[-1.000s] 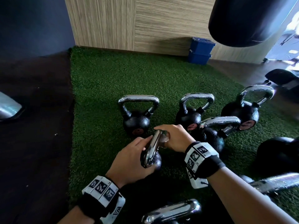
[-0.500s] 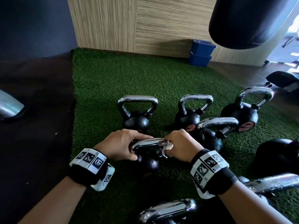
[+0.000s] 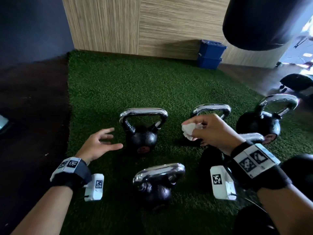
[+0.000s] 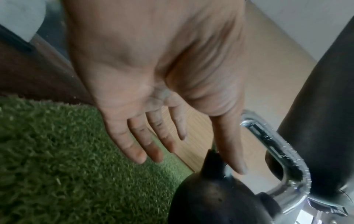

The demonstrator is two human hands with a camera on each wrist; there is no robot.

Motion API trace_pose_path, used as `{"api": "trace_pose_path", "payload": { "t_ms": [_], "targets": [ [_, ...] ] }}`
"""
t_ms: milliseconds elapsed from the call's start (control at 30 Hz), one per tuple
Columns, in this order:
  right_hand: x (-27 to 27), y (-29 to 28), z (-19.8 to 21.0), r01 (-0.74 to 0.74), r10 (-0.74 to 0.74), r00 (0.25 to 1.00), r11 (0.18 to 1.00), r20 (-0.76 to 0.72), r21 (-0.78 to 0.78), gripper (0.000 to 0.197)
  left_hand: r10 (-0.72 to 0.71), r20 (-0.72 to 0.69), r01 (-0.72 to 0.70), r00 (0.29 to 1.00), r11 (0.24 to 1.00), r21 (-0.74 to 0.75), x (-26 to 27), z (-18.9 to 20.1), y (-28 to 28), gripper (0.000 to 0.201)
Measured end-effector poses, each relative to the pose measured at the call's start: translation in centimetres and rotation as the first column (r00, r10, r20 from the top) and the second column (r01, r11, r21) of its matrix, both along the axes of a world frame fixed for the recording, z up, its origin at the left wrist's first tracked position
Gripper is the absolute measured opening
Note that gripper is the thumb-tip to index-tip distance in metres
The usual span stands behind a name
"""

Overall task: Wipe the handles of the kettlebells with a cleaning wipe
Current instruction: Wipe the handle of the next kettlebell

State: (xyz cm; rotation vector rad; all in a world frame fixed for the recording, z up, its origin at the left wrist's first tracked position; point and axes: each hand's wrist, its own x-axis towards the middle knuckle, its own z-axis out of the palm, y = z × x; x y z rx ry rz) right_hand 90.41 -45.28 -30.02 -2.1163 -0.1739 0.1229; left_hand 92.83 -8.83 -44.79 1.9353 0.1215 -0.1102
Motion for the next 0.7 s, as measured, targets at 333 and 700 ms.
{"api": "trace_pose_path", "payload": {
  "t_ms": [333,700],
  "targets": [
    [6.9,4.4,0.4,-0.052,0.231,0.938,0.830,-0.258,0.555,0.040,-0.187,0.043,0.187,0.981,0.982,0.000,7.0,-3.4,-3.7,0.101],
    [9.6,7.7,0.2,0.092,-0.092,0.996,0.996,0.017,0.019,0.025,-0.195,0.072,0.204,0.978,0.968,-0.146,7.5,-4.0,-5.1,0.059]
  ]
}}
